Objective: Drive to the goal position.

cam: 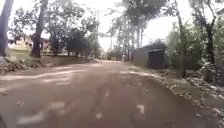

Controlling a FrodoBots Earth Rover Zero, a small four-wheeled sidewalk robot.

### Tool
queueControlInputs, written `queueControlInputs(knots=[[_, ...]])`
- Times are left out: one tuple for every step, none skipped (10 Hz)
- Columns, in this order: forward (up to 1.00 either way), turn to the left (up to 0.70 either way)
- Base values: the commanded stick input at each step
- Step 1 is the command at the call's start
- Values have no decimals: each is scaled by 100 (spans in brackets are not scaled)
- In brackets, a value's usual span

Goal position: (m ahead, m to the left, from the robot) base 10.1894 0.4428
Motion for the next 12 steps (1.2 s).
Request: queueControlInputs(knots=[[100, 0], [100, 0], [100, 0], [100, 0], [100, 0], [100, 0], [100, 0], [100, 0], [100, 0], [100, 0], [100, 0], [100, 0]])
